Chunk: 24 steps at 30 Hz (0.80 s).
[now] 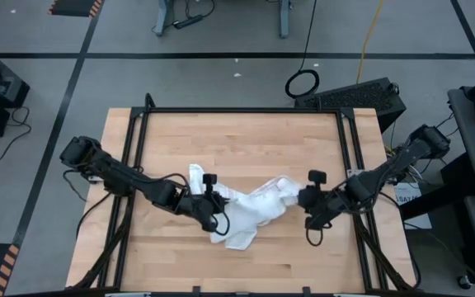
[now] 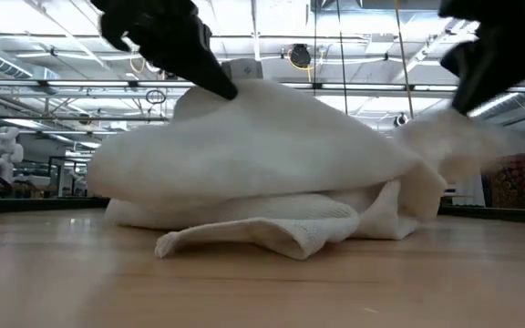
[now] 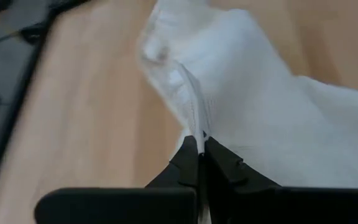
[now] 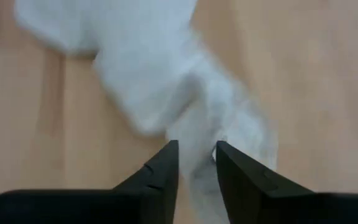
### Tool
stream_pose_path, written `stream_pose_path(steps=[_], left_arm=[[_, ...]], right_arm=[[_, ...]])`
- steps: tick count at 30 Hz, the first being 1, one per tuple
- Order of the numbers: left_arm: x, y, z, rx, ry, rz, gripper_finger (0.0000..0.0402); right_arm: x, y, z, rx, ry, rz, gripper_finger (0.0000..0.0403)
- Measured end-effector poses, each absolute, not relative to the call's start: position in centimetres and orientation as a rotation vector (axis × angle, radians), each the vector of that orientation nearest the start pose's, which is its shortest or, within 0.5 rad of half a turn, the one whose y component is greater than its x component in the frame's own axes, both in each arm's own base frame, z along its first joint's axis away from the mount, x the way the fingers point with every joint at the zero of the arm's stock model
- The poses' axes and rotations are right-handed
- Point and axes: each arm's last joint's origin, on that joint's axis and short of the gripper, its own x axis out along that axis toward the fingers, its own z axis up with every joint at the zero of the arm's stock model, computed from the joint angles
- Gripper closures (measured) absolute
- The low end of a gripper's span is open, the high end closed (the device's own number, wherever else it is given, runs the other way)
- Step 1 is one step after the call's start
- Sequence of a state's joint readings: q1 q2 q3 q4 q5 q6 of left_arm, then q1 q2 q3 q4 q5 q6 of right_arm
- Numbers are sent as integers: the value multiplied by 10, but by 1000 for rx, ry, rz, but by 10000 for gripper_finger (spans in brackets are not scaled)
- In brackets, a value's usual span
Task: Roll towel
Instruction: Roll the white towel
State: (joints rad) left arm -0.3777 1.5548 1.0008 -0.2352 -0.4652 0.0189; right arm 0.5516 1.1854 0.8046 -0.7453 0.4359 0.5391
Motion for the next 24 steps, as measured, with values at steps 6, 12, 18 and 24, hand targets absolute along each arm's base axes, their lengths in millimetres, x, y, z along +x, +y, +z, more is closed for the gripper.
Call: stream_pose_path(steps=[6,12,18,24], left_arm=[[302,-112,222,344,730,13,394],[301,-112,222,348,740,14,388],[301,-112,221,348,741,14,386],[301,-112,221,349,741,15,385]], right_arm=[[178,113,211,-130,1070,-114,240],[167,123,207,4,1141,-146,178],[143,131,202,43,1199,-250,142],[132,128,173,89,1162,-312,151]])
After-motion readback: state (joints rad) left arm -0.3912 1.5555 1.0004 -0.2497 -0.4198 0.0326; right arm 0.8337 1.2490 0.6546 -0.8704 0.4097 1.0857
